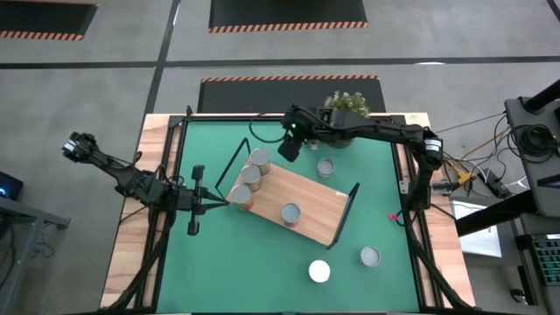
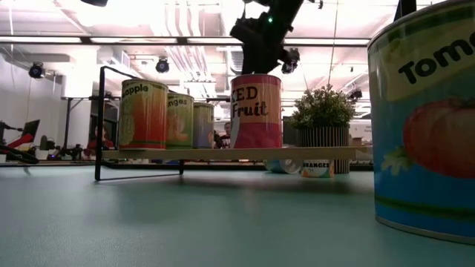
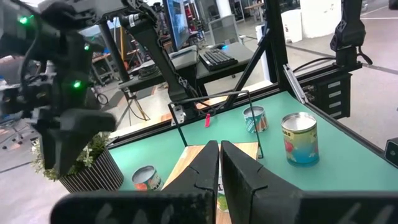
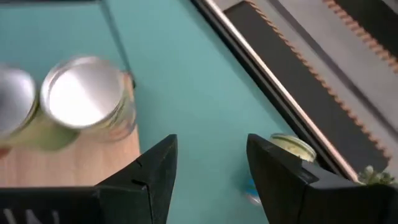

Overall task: Pick and place cans onto a shelf
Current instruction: Put the canned cherries on the shelf

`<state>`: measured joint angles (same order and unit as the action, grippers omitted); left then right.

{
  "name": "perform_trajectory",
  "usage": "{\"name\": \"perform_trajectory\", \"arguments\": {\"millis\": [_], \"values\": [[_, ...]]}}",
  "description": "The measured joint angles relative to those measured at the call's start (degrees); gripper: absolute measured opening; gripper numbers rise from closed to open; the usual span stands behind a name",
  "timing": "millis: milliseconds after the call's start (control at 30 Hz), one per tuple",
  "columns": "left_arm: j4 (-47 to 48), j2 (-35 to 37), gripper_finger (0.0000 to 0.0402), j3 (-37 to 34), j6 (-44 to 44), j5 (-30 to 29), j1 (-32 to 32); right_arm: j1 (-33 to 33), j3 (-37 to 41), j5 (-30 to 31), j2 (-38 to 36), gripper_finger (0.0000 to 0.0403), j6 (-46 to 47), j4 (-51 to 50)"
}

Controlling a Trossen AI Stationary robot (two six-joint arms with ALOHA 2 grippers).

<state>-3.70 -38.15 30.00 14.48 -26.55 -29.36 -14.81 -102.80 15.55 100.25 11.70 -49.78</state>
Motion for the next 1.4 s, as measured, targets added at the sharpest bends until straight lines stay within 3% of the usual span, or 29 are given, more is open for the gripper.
{"name": "perform_trajectory", "arguments": {"millis": [433, 833, 1000, 1400], "values": [[-0.4, 0.0, 0.0000, 0.0, 0.9, 0.0, 0.0, -9.2, -3.6, -0.6, 4.7, 0.0147, 9.2, -2.0], [-0.5, 0.0, 0.0000, 0.0, 1.5, 0.0, 0.0, -13.5, -25.7, -2.0, 20.4, 0.0113, 4.9, -20.0], [-0.4, 0.0, 0.0000, 0.0, 1.4, 0.0, 0.0, -13.3, -32.2, -2.0, 25.5, 0.0146, 3.9, -25.5], [-0.1, 0.0, 0.0000, 0.0, 1.3, 0.0, 0.0, -13.2, -32.0, 3.0, 28.5, 0.0259, 1.8, -27.9]]}}
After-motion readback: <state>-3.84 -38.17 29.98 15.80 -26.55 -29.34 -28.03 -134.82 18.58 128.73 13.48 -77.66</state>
